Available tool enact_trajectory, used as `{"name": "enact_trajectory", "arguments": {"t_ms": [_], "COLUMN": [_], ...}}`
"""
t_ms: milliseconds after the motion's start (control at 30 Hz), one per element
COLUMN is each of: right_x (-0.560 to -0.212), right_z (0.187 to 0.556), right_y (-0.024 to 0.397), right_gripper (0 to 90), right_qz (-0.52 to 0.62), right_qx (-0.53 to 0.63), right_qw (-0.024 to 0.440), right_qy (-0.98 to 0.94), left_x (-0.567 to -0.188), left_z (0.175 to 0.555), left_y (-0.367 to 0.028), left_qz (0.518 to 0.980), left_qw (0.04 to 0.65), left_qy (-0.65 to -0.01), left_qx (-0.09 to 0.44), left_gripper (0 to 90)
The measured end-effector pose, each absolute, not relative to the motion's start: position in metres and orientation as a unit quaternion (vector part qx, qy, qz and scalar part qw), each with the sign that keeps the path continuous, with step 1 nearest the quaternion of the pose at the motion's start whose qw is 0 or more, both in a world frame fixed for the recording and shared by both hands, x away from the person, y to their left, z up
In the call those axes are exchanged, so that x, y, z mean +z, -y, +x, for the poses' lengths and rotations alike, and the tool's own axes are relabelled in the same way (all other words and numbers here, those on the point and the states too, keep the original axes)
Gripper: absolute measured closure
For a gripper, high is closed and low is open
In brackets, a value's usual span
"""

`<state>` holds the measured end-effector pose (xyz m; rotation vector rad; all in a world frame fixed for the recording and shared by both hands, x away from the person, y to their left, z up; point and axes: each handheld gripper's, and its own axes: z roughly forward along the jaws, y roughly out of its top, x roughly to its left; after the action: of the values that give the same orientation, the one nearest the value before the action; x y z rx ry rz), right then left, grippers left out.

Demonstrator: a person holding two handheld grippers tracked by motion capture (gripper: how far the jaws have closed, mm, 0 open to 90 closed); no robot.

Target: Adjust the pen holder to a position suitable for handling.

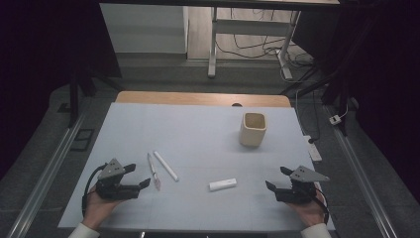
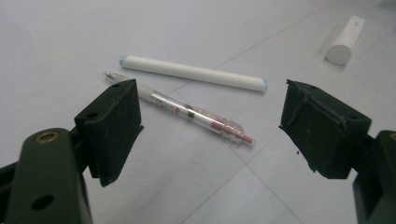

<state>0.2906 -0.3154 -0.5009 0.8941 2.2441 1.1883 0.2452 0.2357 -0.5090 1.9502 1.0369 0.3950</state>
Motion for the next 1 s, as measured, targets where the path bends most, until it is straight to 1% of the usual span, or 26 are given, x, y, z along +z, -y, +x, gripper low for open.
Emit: {"name": "enact_trajectory", "arguments": {"t_ms": [300, 700, 1000], "right_x": [-0.5020, -0.5015, -0.5008], "right_z": [0.2904, 0.2937, 0.2965], "right_y": [0.3119, 0.3087, 0.3067], "right_gripper": [23.6, 24.9, 28.0], "right_qz": [0.316, 0.325, 0.330], "right_qx": [0.423, 0.426, 0.426], "right_qw": [0.222, 0.212, 0.203], "right_qy": [-0.819, -0.817, -0.817], "left_x": [-0.5131, -0.5158, -0.5137], "left_z": [0.2467, 0.2510, 0.2486], "left_y": [-0.2348, -0.2352, -0.2359], "left_qz": [0.789, 0.791, 0.789], "left_qw": [0.427, 0.426, 0.426], "left_qy": [-0.408, -0.408, -0.409], "left_qx": [0.168, 0.164, 0.169], "left_gripper": [20.4, 20.3, 20.5]}}
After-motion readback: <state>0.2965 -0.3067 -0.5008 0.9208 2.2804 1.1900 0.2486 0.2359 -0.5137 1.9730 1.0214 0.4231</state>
